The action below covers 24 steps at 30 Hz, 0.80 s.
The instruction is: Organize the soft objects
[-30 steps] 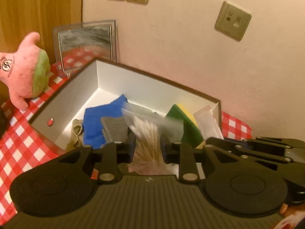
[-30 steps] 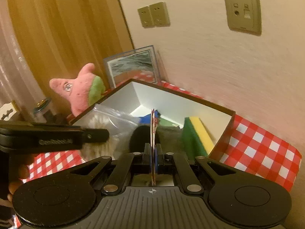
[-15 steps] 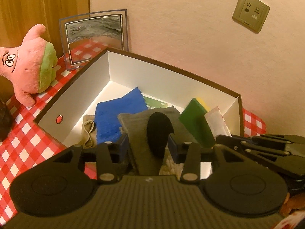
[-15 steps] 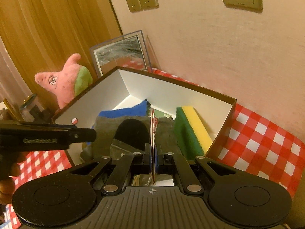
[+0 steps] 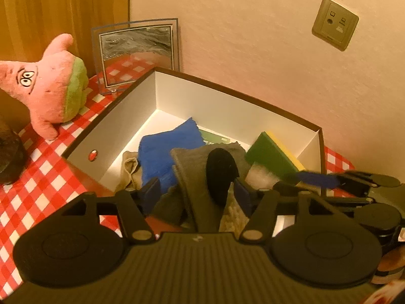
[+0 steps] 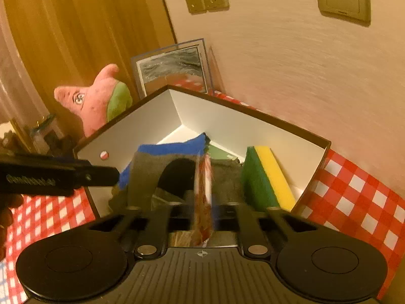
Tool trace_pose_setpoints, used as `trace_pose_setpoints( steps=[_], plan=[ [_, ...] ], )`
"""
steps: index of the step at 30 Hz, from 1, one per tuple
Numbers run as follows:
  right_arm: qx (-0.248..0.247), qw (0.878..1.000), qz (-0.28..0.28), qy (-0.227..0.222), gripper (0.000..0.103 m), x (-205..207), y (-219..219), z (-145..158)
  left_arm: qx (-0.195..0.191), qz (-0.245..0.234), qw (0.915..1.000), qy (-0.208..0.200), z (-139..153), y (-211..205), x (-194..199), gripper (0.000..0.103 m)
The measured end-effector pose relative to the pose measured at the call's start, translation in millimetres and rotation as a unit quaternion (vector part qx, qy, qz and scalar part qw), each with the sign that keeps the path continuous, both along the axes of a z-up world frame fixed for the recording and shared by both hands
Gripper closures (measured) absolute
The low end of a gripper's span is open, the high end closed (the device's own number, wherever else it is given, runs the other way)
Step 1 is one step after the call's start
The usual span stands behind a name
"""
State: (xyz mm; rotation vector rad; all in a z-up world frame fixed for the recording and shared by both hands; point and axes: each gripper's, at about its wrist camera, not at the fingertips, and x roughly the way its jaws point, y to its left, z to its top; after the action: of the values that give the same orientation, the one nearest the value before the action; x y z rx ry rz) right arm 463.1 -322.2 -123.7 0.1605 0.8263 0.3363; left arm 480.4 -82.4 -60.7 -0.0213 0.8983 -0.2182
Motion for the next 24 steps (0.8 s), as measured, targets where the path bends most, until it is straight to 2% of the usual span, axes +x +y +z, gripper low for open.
trace_pose_setpoints(
  steps=[1, 2, 6, 14, 24],
  plan=[
    [-0.001, 1.000, -0.002, -0.008, 0.031, -3, 0, 0, 0.002, 0.002, 1.0000, -0.001, 1, 1, -3, 0.041],
    [-0.001, 1.000, -0.003, -0.017, 0.030, -7, -1, 1, 0.004, 0.005, 1.0000, -0.002, 2, 2, -5, 0.041],
    [0.004, 1.000, 0.005, -0.009, 0.030, -17, -2, 2, 0.008, 0.021, 0.9997, -0.007, 7, 9, -21, 0.035],
    [0.021, 1.000, 0.021, -0.008, 0.030, -64, 6, 21, 0.027, 0.048, 0.9982, -0.023, 23, 29, -79, 0.034],
    [0.051, 0.998, 0.034, -0.015, 0.030, -161, 30, 51, 0.039, 0.100, 0.9937, -0.031, 41, 75, -201, 0.029]
  ],
)
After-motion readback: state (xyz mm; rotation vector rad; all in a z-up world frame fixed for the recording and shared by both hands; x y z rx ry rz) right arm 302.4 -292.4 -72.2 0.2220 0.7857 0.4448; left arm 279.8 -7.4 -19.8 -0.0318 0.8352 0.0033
